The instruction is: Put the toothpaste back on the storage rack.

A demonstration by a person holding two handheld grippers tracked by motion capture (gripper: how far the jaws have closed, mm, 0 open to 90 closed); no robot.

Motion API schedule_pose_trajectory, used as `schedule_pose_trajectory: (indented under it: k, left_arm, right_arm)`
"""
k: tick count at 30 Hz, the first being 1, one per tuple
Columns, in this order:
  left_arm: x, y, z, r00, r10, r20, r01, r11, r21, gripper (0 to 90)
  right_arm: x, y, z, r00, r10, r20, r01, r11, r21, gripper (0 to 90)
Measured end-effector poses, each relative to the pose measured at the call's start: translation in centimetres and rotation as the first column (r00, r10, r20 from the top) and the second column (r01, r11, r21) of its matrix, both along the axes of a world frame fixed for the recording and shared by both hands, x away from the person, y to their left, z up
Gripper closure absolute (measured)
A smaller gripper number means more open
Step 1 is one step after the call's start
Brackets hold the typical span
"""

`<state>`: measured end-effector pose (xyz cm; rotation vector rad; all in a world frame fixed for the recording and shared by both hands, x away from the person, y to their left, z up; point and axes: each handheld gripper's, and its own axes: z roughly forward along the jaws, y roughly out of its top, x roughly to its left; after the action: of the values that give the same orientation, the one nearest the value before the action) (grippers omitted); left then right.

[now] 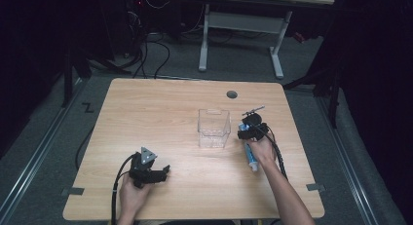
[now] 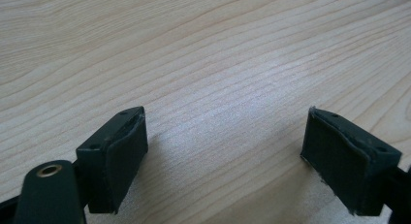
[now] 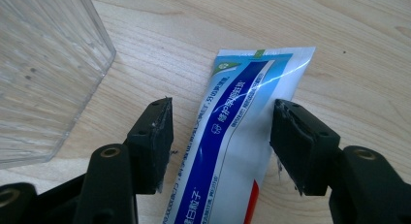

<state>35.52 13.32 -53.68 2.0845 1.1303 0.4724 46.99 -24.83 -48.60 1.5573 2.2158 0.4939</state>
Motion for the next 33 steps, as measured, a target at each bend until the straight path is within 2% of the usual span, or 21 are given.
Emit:
schedule_pose_trajectory:
  k: [4, 8, 15, 20, 27, 33]
  left_arm:
    - [0.0, 0.0, 0.0, 1.0000, 0.000, 0.000, 0.000, 1.0000, 0.000, 16.6]
    - [0.0, 0.0, 0.0, 1.0000, 0.000, 0.000, 0.000, 1.0000, 0.000, 16.6]
    - [0.0, 0.0, 0.0, 1.0000, 0.000, 0.000, 0.000, 1.0000, 0.000, 16.6]
    - [0.0, 0.0, 0.0, 1.0000, 0.001, 0.000, -0.001, 1.0000, -0.002, 16.6]
    - [0.0, 0.0, 0.0, 1.0000, 0.001, 0.000, -0.001, 1.0000, -0.002, 16.6]
    - [0.0, 0.0, 0.0, 1.0000, 0.001, 0.000, -0.001, 1.0000, -0.002, 16.6]
  right_arm:
    - [0.2, -0.2, -0.1, 0.9999, -0.010, -0.010, 0.009, 1.000, -0.024, 40.9]
    - [0.5, -0.8, -0.5, 0.9990, -0.030, -0.032, 0.029, 0.999, -0.028, 41.7]
    - [0.9, -1.3, -0.7, 0.9969, -0.052, -0.060, 0.052, 0.999, 0.000, 44.6]
    - [1.4, -1.6, -1.0, 0.9925, -0.045, -0.113, 0.050, 0.998, 0.042, 48.3]
    - [1.6, -1.8, -1.1, 0.9920, -0.047, -0.117, 0.053, 0.997, 0.052, 53.4]
    - [1.4, -1.5, -1.0, 0.9943, -0.026, -0.104, 0.026, 1.000, 0.004, 59.0]
